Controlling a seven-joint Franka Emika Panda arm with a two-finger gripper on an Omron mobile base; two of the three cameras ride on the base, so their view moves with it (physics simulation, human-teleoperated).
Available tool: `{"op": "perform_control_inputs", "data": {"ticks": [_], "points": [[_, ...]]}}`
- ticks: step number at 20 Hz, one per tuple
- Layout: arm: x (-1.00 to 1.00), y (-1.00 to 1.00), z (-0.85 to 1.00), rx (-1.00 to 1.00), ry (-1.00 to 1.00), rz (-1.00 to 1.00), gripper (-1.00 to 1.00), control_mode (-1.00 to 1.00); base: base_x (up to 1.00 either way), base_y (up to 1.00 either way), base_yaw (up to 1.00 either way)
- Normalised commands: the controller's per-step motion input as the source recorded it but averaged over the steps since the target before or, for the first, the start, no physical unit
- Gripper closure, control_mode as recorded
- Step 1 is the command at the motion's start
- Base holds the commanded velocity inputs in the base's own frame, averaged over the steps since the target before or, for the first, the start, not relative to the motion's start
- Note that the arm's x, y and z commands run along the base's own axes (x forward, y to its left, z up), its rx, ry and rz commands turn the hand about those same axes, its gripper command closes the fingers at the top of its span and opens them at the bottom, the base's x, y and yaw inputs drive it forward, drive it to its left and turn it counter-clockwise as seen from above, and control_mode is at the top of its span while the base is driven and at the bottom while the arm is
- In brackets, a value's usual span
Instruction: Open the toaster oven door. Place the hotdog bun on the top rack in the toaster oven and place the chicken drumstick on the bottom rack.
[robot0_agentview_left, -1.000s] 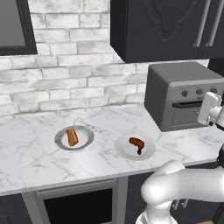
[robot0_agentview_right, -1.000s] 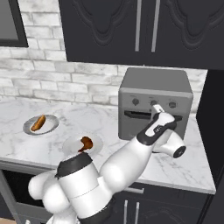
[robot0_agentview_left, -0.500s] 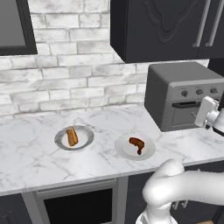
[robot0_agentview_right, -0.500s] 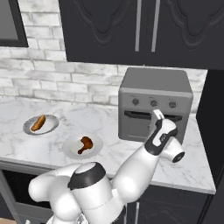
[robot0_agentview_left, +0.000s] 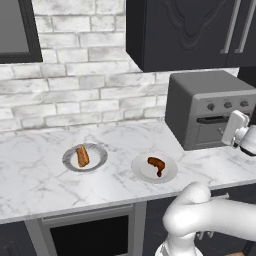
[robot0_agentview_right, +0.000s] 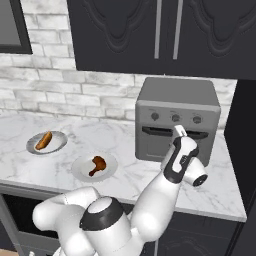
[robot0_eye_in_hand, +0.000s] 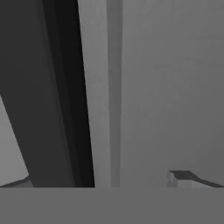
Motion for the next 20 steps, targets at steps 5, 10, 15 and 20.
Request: {"op": "perform_control_inputs", "data": {"ticks": [5,10,15,20], "points": [[0.26,0.0,0.01,0.0,0.0,-0.13,1.0,-1.0,0.0,0.0,0.0],[0.13,0.0,0.12,0.02,0.0,-0.05,1.0,-1.0,0.0,0.0,0.0],[0.0,-0.01,0.07,0.05,0.01,0.0,1.0,-1.0,0.0,0.0,0.0],[0.0,0.0,0.0,0.04,0.0,0.0,1.0,-1.0,0.0,0.0,0.0]]}}
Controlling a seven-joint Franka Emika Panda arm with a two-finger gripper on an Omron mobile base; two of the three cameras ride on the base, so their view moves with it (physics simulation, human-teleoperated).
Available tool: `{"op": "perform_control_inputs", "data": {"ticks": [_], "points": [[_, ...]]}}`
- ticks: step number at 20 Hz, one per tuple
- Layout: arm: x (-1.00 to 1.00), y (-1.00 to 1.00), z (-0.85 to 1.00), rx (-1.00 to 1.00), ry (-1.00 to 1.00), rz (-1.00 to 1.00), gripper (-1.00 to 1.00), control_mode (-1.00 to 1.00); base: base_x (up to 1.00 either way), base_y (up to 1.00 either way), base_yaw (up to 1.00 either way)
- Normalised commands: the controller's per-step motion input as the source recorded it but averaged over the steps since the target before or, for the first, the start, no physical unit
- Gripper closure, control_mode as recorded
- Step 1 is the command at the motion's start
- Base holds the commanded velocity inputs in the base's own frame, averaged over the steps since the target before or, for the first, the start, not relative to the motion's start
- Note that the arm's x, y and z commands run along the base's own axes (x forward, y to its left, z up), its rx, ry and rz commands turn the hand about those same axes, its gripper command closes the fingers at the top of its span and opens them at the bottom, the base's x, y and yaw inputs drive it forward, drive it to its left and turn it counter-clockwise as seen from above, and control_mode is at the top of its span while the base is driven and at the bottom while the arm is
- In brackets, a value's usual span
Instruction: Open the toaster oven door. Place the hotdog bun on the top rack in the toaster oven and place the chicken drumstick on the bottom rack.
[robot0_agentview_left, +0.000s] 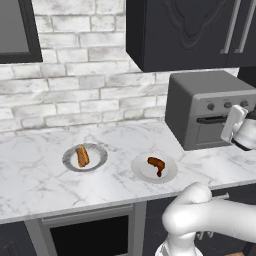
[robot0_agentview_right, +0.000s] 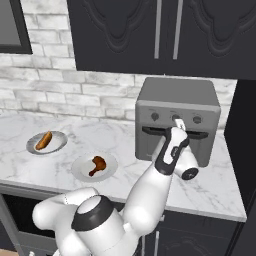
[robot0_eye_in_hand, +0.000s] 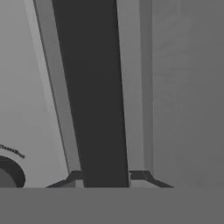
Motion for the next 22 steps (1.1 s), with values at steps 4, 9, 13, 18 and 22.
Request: {"op": "perform_control_inputs", "data": {"ticks": [4,9,13,18,22], "points": [[0.0,0.04,-0.07,0.0,0.0,-0.01,1.0,-1.0,0.0,0.0,0.0],[0.0,0.11,-0.29,0.0,0.03,-0.02,1.0,-1.0,0.0,0.0,0.0],[0.0,0.22,-0.56,0.0,0.08,-0.02,1.0,-1.0,0.0,0.0,0.0],[-0.02,0.31,-0.65,0.0,0.17,-0.01,1.0,-1.0,0.0,0.0,0.0],[-0.12,0.33,-0.63,0.0,0.22,-0.01,1.0,-1.0,0.0,0.0,0.0]]}}
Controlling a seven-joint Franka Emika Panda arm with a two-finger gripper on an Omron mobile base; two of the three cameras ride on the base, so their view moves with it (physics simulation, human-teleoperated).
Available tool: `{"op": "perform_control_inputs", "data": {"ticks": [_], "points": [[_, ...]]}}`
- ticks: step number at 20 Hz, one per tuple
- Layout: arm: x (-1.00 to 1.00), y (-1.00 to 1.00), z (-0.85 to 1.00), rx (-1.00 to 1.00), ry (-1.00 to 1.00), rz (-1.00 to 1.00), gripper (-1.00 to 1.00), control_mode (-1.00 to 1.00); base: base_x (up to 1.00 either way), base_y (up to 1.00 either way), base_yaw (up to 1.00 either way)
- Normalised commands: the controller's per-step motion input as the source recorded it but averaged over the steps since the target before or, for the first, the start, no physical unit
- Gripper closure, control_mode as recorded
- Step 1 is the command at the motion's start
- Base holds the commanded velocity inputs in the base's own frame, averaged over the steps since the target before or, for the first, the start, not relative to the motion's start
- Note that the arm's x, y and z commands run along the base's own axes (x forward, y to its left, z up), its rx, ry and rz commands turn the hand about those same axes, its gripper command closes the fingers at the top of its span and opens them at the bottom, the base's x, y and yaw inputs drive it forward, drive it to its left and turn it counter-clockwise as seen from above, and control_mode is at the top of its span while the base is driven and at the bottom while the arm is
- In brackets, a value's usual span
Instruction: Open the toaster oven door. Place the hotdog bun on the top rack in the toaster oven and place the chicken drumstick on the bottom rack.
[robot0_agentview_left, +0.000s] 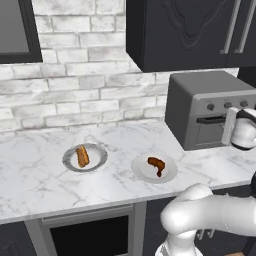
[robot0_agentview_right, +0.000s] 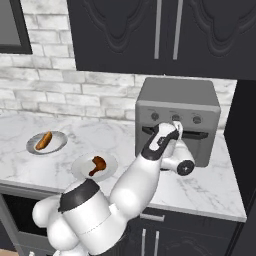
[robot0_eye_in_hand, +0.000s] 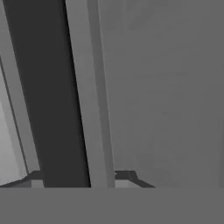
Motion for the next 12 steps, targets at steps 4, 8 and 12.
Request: {"op": "perform_control_inputs", "data": {"ticks": [4,8,12], "points": [[-0.14,0.42,-0.66,0.0,0.19,-0.01,1.0,-1.0,0.0,0.0,0.0],[-0.14,0.56,-0.77,0.03,0.11,-0.02,1.0,-1.0,0.0,0.0,0.0],[-0.04,0.56,-0.74,0.09,0.03,-0.05,1.0,-1.0,0.0,0.0,0.0]]}}
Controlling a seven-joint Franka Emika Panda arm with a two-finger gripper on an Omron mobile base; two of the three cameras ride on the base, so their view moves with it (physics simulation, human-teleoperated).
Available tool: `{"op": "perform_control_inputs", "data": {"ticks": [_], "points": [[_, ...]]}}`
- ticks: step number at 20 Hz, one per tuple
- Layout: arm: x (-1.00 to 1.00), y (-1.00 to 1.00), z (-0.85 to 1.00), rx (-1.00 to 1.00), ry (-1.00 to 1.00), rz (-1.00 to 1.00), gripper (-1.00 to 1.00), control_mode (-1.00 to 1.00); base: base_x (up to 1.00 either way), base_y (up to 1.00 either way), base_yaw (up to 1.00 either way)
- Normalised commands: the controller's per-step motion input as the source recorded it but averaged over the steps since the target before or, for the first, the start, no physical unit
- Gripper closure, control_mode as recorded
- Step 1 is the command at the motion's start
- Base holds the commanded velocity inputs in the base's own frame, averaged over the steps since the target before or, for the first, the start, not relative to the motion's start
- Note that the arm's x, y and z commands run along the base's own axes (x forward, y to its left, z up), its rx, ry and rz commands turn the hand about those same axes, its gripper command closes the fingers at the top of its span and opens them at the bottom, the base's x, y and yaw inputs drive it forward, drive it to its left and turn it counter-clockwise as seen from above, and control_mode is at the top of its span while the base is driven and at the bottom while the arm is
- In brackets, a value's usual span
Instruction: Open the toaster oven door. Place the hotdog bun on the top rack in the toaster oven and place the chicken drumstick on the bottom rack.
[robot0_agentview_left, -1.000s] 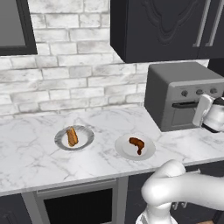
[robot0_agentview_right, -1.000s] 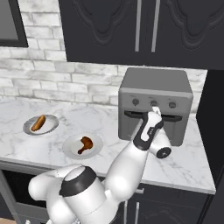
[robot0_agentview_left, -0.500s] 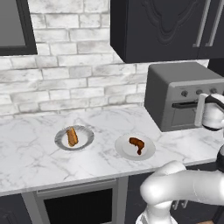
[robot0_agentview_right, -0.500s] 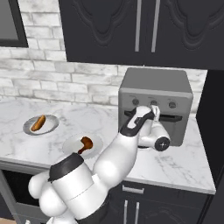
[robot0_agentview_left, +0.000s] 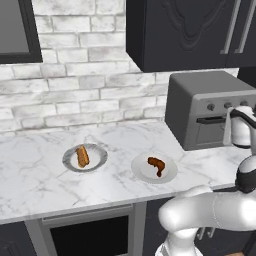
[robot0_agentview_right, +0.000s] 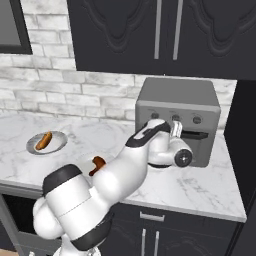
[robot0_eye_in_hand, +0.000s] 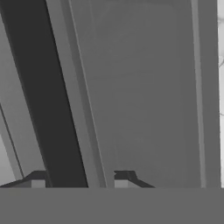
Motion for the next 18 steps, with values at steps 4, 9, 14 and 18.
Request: {"op": "perform_control_inputs", "data": {"ticks": [4,9,14,18], "points": [[0.04,0.53,-0.87,0.08,0.13,-0.03,1.0,-1.0,0.0,0.0,0.0],[-0.27,0.55,-1.0,0.03,0.16,0.0,1.0,-1.0,0.0,0.0,0.0],[-0.42,0.48,-1.0,0.03,0.21,0.0,1.0,-1.0,0.0,0.0,0.0],[-0.47,0.51,-1.0,0.02,0.2,0.0,1.0,-1.0,0.0,0.0,0.0]]}}
